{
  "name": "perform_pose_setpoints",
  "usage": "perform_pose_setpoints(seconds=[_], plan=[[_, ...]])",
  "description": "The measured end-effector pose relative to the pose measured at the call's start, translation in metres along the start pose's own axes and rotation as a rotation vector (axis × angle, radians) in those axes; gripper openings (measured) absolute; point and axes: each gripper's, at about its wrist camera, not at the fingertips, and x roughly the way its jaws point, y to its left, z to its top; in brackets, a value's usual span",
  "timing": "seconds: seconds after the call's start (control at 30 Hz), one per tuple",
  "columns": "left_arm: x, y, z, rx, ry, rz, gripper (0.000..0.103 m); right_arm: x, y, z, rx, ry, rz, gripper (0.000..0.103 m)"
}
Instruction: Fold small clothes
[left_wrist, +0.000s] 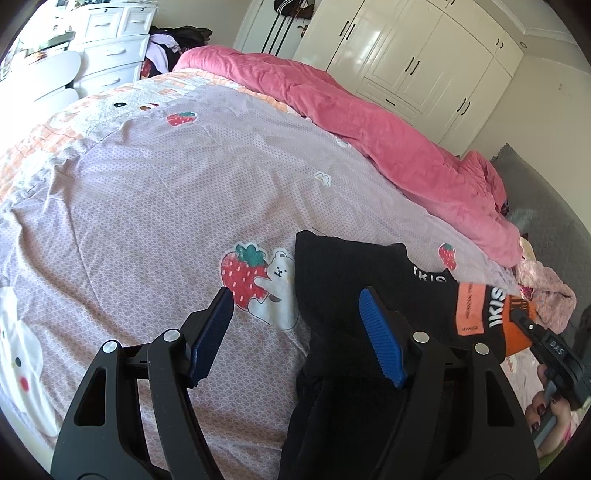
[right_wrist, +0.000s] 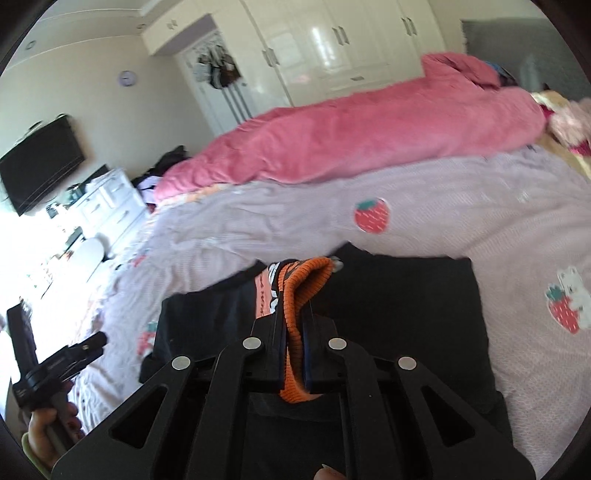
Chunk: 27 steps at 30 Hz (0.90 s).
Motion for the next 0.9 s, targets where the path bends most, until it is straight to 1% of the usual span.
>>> perform_pose_setpoints(seconds=[0.07, 0.17, 0.27, 0.33, 0.43, 0.53, 0.67, 0.73, 0.83, 0.9], plan=[[0.001, -0.002, -0.002, 0.009, 0.004, 0.000, 0.063, 0.007, -0.009, -0.003, 0.009, 0.020, -0.035, 0.006], [0.005, -0.008, -0.005, 0.027, 0.018, -0.004, 0.063, 0.014, -0.019, -0.009, 0.030, 0.043, -0.051, 0.006], [0.010, -0.017, -0.009, 0.059, 0.030, -0.004, 0.063, 0.013, -0.019, -0.010, 0.025, 0.040, -0.058, 0.006], [0.013, -0.026, -0.012, 0.100, 0.036, -0.005, 0.063, 0.012, -0.019, -0.009, 0.017, 0.029, -0.068, 0.006], [0.018, -0.048, -0.016, 0.188, 0.026, 0.002, 0.063, 0.011, -0.020, -0.008, 0.012, 0.022, -0.086, 0.006], [0.028, -0.067, -0.019, 0.244, 0.027, -0.023, 0.063, 0.010, -0.023, -0.006, 0.016, 0.020, -0.093, 0.006], [0.053, -0.077, -0.022, 0.269, 0.072, -0.010, 0.062, 0.009, -0.028, -0.006, 0.018, 0.019, -0.115, 0.006], [0.068, -0.078, -0.026, 0.276, 0.116, 0.011, 0.062, 0.011, -0.032, -0.007, 0.024, 0.028, -0.129, 0.006], [0.085, -0.072, -0.033, 0.266, 0.174, 0.050, 0.062, 0.015, -0.035, -0.007, 0.028, 0.042, -0.144, 0.006], [0.087, -0.068, -0.034, 0.256, 0.184, 0.050, 0.063, 0.017, -0.037, -0.009, 0.024, 0.051, -0.166, 0.006]])
